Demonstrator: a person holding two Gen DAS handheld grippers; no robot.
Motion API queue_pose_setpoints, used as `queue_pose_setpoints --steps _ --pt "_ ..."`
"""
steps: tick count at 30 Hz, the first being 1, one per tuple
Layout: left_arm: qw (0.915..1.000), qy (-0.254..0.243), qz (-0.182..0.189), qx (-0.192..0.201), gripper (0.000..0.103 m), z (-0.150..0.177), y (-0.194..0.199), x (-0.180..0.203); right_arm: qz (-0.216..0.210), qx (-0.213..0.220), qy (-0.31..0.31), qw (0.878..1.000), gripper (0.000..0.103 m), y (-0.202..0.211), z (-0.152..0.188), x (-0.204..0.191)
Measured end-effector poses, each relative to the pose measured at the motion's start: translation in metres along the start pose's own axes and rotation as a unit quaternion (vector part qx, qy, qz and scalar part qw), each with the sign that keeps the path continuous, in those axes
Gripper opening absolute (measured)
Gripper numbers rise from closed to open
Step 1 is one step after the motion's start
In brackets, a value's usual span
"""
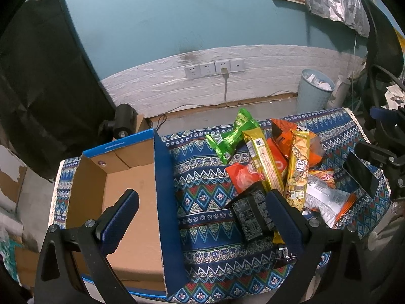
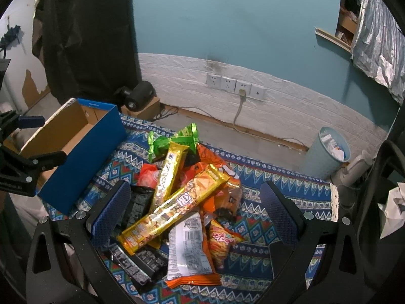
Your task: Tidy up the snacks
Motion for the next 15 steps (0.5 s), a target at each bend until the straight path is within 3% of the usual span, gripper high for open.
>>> queue_pose_setpoints --steps 15 --pt "1.0 -0.004 0.003 -0.001 0.101 -0.0006 0.001 0.0026 0.001 -0.002 0.001 1.0 0.1 -0.0022 -0.001 -0.0019"
Point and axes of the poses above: each gripper's, at about its wrist camera, not at the fingertips, and y roughly against the way its jaws point, x to its right, z to its underside, the point moved 2 cm from there along -y, roughly the way its jaws point, and after that the axes turned 4 degrees about x, right-handed, at the moved point
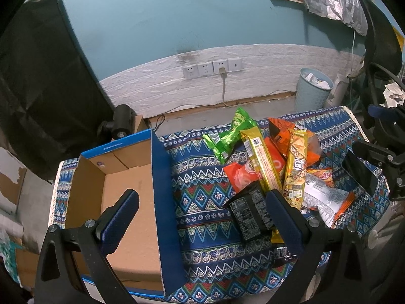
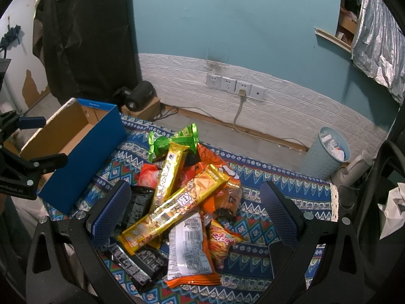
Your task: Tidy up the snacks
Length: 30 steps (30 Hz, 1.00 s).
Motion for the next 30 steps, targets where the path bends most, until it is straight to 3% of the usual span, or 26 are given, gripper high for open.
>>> queue_pose_setpoints --steps 30 --pt "1.0 -0.006 0.002 -0.001 0.101 0.0018 0.0006 0.0051 0.0 -0.001 0.001 1.0 0.1 -0.0007 0.0004 -0.0008"
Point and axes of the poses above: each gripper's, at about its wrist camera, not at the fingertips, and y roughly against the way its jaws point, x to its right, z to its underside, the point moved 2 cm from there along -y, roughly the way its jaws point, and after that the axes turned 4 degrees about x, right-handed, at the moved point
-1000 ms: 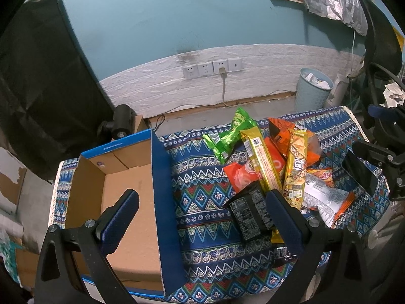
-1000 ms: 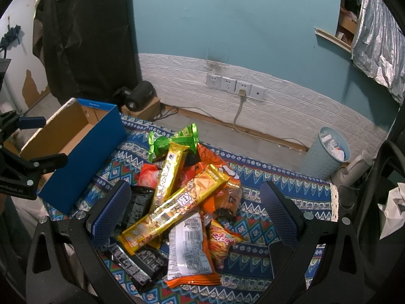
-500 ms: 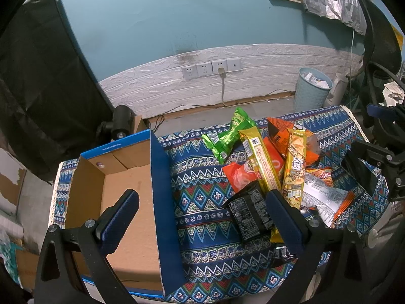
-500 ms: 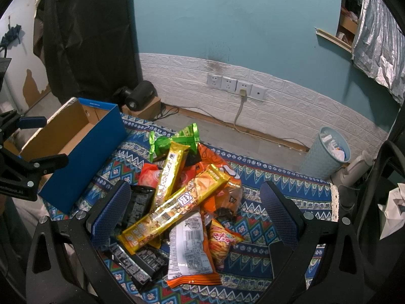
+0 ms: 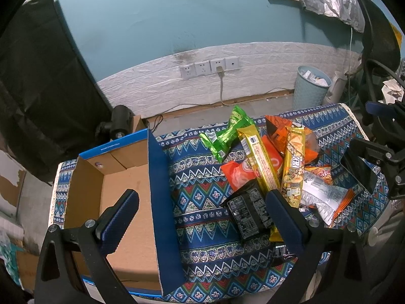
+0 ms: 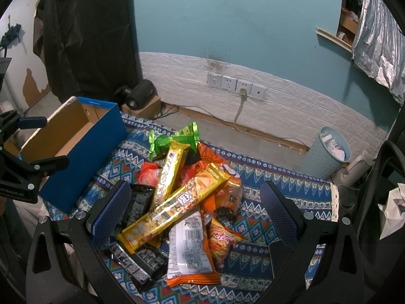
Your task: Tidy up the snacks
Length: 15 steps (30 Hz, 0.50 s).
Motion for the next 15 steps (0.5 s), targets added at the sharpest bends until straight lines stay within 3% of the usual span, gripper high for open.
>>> queue_pose_setpoints --steps 15 --pt "1.0 -0.002 0.003 -0.002 0.101 0.0016 -0.0019 0.0023 0.0 0.0 0.0 1.0 0.1 0.0007 0.0002 0.0008"
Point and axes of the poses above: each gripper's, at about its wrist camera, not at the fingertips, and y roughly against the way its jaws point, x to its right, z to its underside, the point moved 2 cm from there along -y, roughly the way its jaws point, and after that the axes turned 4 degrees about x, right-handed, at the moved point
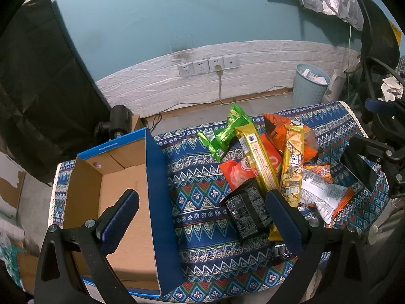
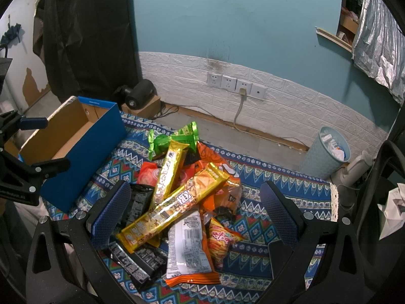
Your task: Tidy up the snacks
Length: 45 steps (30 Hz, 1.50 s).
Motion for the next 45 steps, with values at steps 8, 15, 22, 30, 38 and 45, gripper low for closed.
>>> queue_pose_setpoints --steps 8,15,22,30,38,45 --pt "1.0 0.0 -0.001 0.0 0.101 0.0 0.0 0.0 0.001 0.0 0.001 1.0 0.1 0.0 0.0 0.0" --pt "1.0 -0.005 0.001 -0.003 0.101 -0.002 -0.003 0.005 0.001 0.0 -0.001 1.0 0.1 0.001 0.002 0.002" --pt "0.9999 -0.01 0.006 -0.008 0.101 -0.005 -0.007 0.012 0.002 -0.006 -0.003 1.0 0.1 0.001 0.009 0.008" --pt "0.9995 -0.021 0.014 -0.019 0.101 -0.008 -0.022 0.028 0.005 -0.017 -0.01 1.0 0.1 -0.003 0.012 0.017" --pt "0.9969 -0.037 0.047 -0.052 0.101 -0.008 -0.051 0.06 0.013 -0.039 -0.03 0.999 0.1 -0.013 0.025 0.04" --pt "0.9925 -0.053 0.072 -0.083 0.101 -0.003 -0.084 0.096 0.022 -0.071 -0.057 0.996 0.1 -0.031 0.045 0.062"
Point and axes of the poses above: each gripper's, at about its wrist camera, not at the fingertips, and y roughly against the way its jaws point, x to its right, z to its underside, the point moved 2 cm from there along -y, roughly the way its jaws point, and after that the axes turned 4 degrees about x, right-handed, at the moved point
